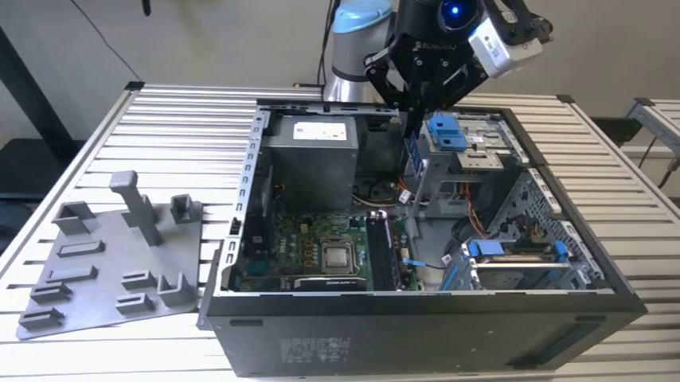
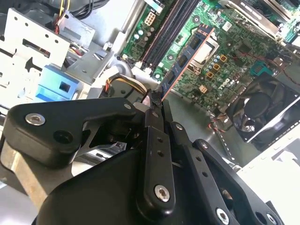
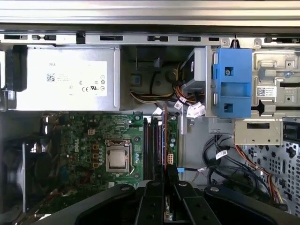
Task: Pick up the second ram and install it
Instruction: 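Insert the second ram into the second slot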
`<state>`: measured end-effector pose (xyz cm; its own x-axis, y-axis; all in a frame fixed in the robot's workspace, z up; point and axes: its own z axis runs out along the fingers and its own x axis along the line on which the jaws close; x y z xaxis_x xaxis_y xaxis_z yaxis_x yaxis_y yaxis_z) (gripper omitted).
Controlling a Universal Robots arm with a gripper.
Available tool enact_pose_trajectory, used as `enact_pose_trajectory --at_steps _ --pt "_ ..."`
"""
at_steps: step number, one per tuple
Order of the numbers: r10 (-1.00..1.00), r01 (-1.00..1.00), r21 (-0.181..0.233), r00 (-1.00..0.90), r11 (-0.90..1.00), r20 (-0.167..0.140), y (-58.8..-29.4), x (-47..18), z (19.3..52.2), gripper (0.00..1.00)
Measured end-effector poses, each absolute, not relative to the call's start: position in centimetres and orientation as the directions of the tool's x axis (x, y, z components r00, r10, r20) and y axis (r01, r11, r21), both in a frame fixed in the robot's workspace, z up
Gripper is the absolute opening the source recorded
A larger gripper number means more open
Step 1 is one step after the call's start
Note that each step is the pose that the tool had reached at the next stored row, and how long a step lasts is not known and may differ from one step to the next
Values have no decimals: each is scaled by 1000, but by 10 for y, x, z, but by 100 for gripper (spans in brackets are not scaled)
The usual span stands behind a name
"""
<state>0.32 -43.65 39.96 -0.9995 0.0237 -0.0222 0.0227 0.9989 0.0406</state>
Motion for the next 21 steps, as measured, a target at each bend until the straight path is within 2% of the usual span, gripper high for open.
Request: enact_pose_trajectory --at_steps 21 --pt "23 23 20 -999 1000 -23 -437 3 384 14"
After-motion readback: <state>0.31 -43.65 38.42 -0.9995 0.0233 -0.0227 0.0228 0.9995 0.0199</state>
